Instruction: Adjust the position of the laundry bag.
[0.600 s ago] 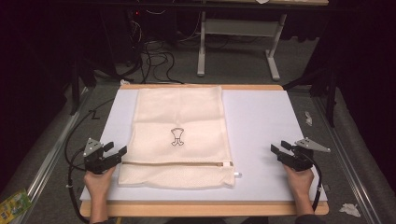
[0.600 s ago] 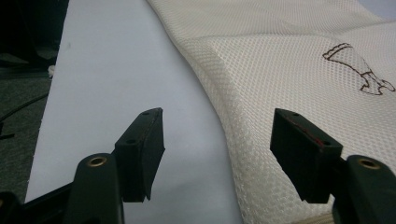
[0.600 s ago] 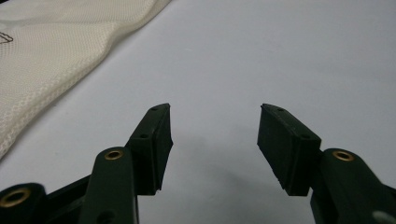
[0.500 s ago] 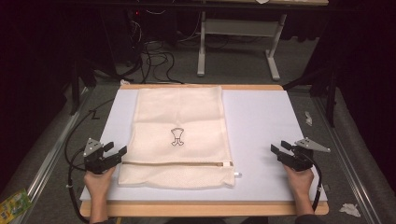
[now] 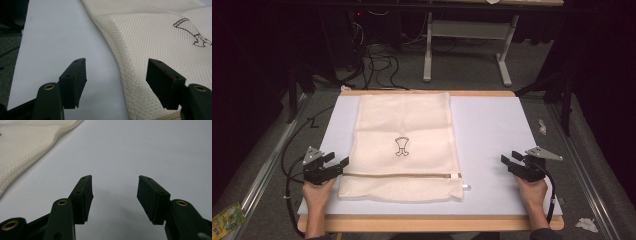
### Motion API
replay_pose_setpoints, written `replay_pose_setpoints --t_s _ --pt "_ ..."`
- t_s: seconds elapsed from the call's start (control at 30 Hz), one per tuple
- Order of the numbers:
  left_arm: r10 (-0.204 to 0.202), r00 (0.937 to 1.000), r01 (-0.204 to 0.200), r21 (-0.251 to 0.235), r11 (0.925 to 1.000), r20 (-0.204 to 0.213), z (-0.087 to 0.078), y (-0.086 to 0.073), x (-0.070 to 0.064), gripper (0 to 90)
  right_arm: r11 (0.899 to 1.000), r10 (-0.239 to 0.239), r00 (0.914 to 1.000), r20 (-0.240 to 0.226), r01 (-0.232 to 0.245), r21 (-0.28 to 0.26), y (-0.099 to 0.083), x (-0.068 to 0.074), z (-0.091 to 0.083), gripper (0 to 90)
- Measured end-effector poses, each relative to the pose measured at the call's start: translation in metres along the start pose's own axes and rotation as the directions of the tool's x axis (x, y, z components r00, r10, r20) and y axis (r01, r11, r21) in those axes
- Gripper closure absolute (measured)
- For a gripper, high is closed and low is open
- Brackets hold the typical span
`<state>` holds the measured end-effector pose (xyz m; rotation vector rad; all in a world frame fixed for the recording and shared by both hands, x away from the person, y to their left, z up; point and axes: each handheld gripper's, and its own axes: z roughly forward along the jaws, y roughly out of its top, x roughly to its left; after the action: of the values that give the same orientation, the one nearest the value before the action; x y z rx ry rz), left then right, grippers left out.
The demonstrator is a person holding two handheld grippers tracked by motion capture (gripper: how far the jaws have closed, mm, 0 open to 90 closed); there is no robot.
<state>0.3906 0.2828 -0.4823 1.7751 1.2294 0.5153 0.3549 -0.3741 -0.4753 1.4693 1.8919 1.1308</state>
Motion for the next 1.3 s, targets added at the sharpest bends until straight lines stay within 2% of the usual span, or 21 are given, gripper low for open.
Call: replay_pose_setpoints --t_s 0.1,0.23,0.33,0.4,0.47,0.57,0.63,0.67,0.73,0.8,0.9,1.07,1.13,1.17,1.2,1.3 --pt "0.016 0.9999 -0.016 0.015 0.9998 0.002 0.001 0.001 -0.001 32.4 1.0 -0.012 0.9999 0.008 0.012 0.004 0.001 0.001 0.001 47.8" --pt "0.027 0.9996 -0.027 0.028 0.9992 0.008 0.003 0.002 -0.004 31.6 1.0 0.007 0.9999 0.012 -0.007 -0.003 0.002 0.001 0.0 48.9" --pt "0.031 0.9995 -0.031 0.018 0.9994 0.009 0.004 0.003 -0.006 31.0 0.999 0.033 0.9994 0.01 -0.033 -0.02 0.004 0.003 -0.001 48.8" --pt "0.041 0.9992 -0.041 0.009 0.9991 0.0 0.004 0.005 -0.009 29.9 0.999 0.028 0.9994 0.019 -0.027 -0.033 0.006 0.004 -0.002 48.4" --pt "0.053 0.9985 -0.053 -0.006 0.9986 -0.014 0.003 0.007 -0.012 30.4 0.999 0.034 0.9994 0.007 -0.033 -0.041 0.009 0.005 -0.004 47.9" --pt "0.073 0.9972 -0.073 -0.021 0.9971 0.018 0.002 0.012 -0.014 31.9 0.999 0.044 0.9989 -0.015 -0.044 -0.014 0.012 0.006 -0.003 45.0" --pt "0.07 0.9972 -0.07 -0.005 0.9976 0.026 0.001 0.016 -0.015 33.1 0.999 0.054 0.9978 -0.039 -0.054 0.002 0.014 0.008 -0.003 45.9" --pt "0.057 0.998 -0.057 0.013 0.9983 0.028 0.001 0.018 -0.016 33.8 0.999 0.039 0.9981 -0.047 -0.039 0.011 0.015 0.011 -0.002 47.7" --pt "0.041 0.9981 -0.043 0.035 0.9985 0.046 0.001 0.02 -0.017 34.4 0.999 0.041 0.9979 -0.051 -0.04 0.017 0.016 0.013 -0.001 48.1" --pt "0.057 0.9971 -0.058 0.022 0.9981 0.05 0.0 0.023 -0.021 38.8 1.0 0.021 0.9967 -0.078 -0.019 0.025 0.02 0.02 0.001 49.1" --pt "0.067 0.9964 -0.068 0.025 0.9974 0.052 0.0 0.025 -0.025 38.9 0.999 0.012 0.9956 -0.093 -0.009 0.033 0.023 0.025 0.003 49.4" --pt "0.097 0.9941 -0.1 0.074 0.9922 0.048 0.008 0.03 -0.033 38.5 0.998 -0.022 0.9917 -0.126 0.029 0.054 0.031 0.042 0.012 50.6" --pt "0.079 0.9957 -0.083 0.084 0.993 0.048 0.01 0.031 -0.034 36.9 0.997 -0.025 0.9884 -0.15 0.036 0.072 0.036 0.052 0.02 51.5" --pt "0.079 0.9957 -0.083 0.084 0.993 0.048 0.01 0.031 -0.034 36.2 0.997 -0.025 0.9884 -0.15 0.036 0.072 0.036 0.052 0.02 51.5" --pt "0.071 0.9967 -0.074 0.091 0.993 0.039 0.011 0.032 -0.033 36.0 0.994 -0.026 0.9869 -0.159 0.042 0.1 0.04 0.06 0.026 53.0" --pt "0.056 0.9981 -0.058 0.092 0.9941 0.026 0.011 0.033 -0.032 36.0 0.992 -0.032 0.9832 -0.18 0.052 0.111 0.043 0.068 0.032 54.3"
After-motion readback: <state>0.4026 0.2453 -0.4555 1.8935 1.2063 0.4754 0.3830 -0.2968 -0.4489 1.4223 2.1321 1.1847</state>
